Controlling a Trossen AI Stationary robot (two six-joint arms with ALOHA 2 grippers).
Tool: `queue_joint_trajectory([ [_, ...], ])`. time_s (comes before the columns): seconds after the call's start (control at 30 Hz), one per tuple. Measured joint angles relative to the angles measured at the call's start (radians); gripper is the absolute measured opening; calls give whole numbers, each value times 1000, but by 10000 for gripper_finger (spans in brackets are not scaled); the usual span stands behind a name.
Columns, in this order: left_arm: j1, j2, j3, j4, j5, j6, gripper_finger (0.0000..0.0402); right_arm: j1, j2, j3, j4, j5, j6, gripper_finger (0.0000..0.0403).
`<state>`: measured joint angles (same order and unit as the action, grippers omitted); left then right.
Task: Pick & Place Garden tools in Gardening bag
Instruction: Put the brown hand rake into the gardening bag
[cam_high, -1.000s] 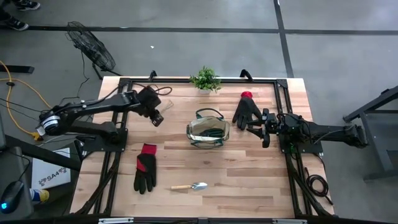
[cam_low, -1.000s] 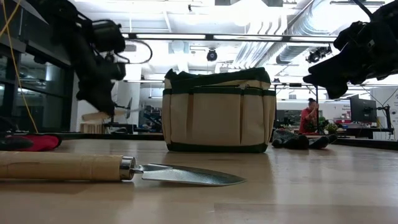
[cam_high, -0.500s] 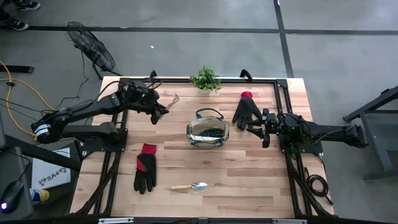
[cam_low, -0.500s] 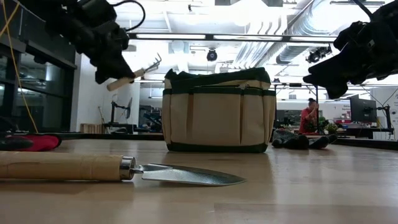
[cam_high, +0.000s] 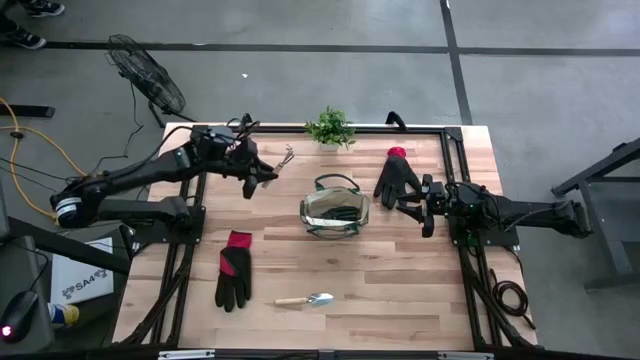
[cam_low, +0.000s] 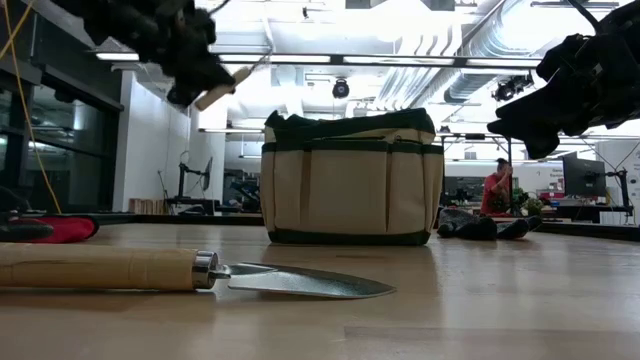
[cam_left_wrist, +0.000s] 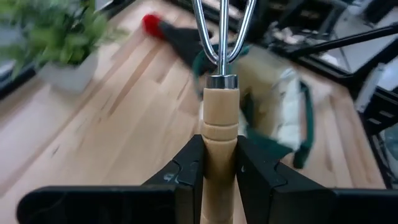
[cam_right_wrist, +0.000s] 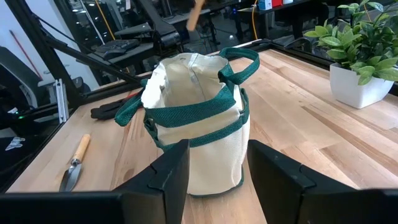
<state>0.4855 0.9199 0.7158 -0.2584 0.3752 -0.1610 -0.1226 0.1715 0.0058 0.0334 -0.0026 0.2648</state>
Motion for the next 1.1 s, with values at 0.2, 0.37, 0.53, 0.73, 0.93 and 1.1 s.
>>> queue_joint_trajectory([
  [0.2, -53, 41, 106, -63, -67, 31, 63, 0, 0, 0, 0, 0, 0, 153],
  [0.37, -90, 127, 192, -122, -103, 42, 63, 0, 0, 0, 0, 0, 0, 154],
  [0.53, -118, 228, 264, -178, -107, 68, 63, 0, 0, 0, 0, 0, 0, 154],
  [0.73, -152, 334, 359, -257, -108, 99, 63, 0, 0, 0, 0, 0, 0, 154],
  [0.93, -206, 418, 459, -276, -108, 157, 63, 0, 0, 0, 0, 0, 0, 154],
  [1.1, -250, 475, 527, -275, -131, 159, 63, 0, 0, 0, 0, 0, 0, 154],
])
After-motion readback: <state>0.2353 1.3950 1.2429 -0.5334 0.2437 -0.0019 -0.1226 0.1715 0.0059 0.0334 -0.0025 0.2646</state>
